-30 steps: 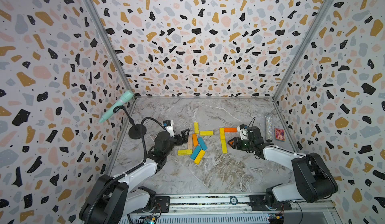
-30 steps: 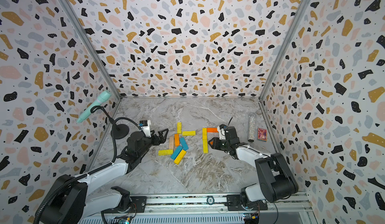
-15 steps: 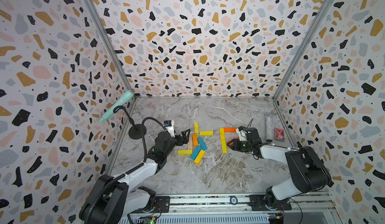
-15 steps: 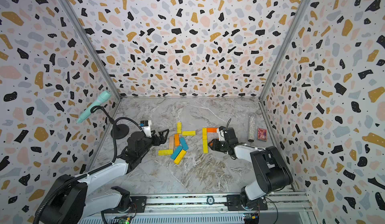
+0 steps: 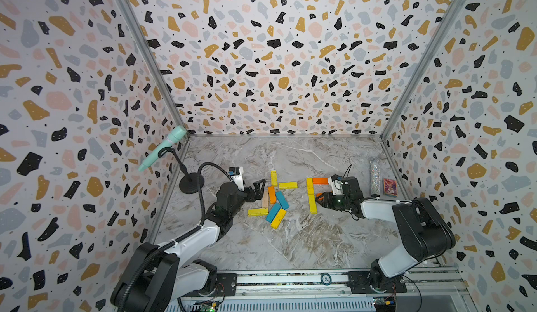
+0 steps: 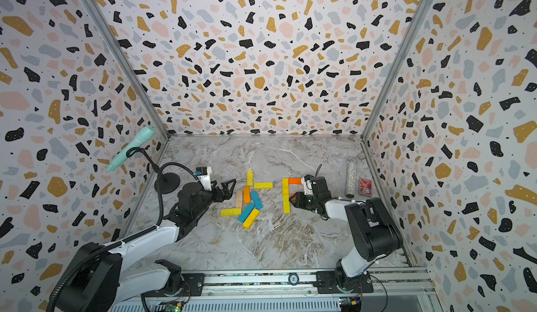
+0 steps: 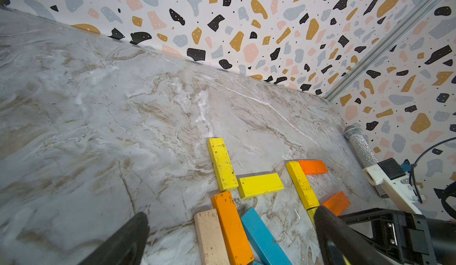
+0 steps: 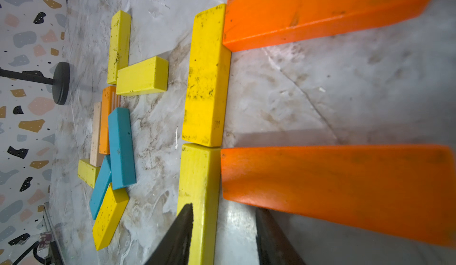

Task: Assemble the number 6 with building blocks
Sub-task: Assemble the building block at the center of the board.

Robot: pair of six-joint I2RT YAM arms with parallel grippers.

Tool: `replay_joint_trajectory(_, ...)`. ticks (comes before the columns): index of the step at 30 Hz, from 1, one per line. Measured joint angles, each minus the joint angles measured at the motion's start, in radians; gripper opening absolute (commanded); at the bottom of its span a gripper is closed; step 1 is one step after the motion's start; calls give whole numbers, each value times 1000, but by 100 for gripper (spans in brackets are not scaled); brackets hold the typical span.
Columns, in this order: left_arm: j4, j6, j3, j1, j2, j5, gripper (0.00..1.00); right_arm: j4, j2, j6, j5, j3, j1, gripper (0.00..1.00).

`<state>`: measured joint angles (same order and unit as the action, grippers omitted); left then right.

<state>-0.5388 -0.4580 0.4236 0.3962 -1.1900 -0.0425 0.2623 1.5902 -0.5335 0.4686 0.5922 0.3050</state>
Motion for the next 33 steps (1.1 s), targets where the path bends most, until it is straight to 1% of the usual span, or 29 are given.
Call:
replay_joint_trajectory(3, 0, 0, 1, 5, -2, 0, 100, -1, 0, 0, 5, 2, 0, 44)
replay_joint_trajectory(6, 0, -2, 9, 14, -17, -1, 95, -1, 0, 0, 13, 2, 0, 44)
replay_joint_trajectory(7, 1, -5, 16, 21, -26, -1, 89, -3, -3, 0, 13, 2, 0, 44)
replay_joint_trajectory(12, 1, -23, 60, 73, -63, -2, 70, -4, -61, 0, 19, -1, -5, 44)
replay_joint_trajectory(16, -2, -44, 93, 124, -95, -1, 48, -1, -127, 1, 31, -19, -22, 44)
replay_joint_trajectory(19, -1, -59, 122, 168, -143, 3, 30, -19, -192, 20, 45, -40, -79, 45)
replay_joint_trajectory(21, 1, -66, 149, 201, -185, 7, 22, -28, -214, 42, 61, -47, -140, 48)
replay_joint_trajectory(24, -7, -83, 188, 249, -254, 19, 20, -65, -227, 84, 57, -47, -228, 55)
replay_joint_trajectory(27, -25, -108, 201, 280, -307, 27, 20, -85, -228, 114, 62, -48, -262, 58)
replay_joint_trajectory(31, -34, -138, 223, 298, -386, 38, 19, -72, -204, 135, 98, -48, -291, 60)
replay_joint_trajectory(33, -33, -146, 248, 307, -428, 45, 16, -51, -164, 136, 133, -48, -306, 60)
